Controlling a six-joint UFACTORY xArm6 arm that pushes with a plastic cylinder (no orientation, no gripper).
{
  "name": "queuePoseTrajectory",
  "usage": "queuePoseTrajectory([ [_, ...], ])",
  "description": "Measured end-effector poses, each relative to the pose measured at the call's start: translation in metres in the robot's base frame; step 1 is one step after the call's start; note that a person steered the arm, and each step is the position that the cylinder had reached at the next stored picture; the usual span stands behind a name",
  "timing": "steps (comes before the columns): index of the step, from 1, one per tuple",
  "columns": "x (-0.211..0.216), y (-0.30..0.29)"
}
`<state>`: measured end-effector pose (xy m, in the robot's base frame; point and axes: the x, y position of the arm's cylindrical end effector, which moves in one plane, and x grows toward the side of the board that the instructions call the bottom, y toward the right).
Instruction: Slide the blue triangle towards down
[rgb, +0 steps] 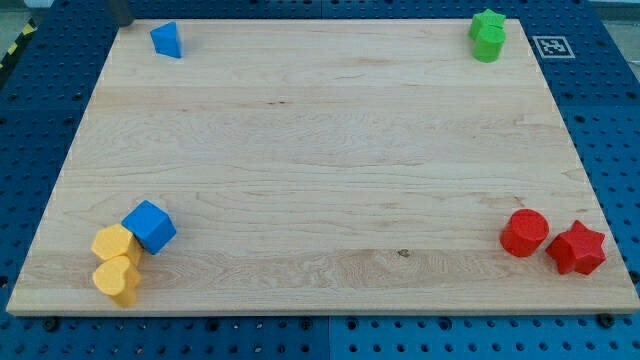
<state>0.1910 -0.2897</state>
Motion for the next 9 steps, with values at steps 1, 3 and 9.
queuePoseTrajectory([
  [1,0.0,0.014],
  [3,0.029,0.046],
  [9,0.151,0.172],
])
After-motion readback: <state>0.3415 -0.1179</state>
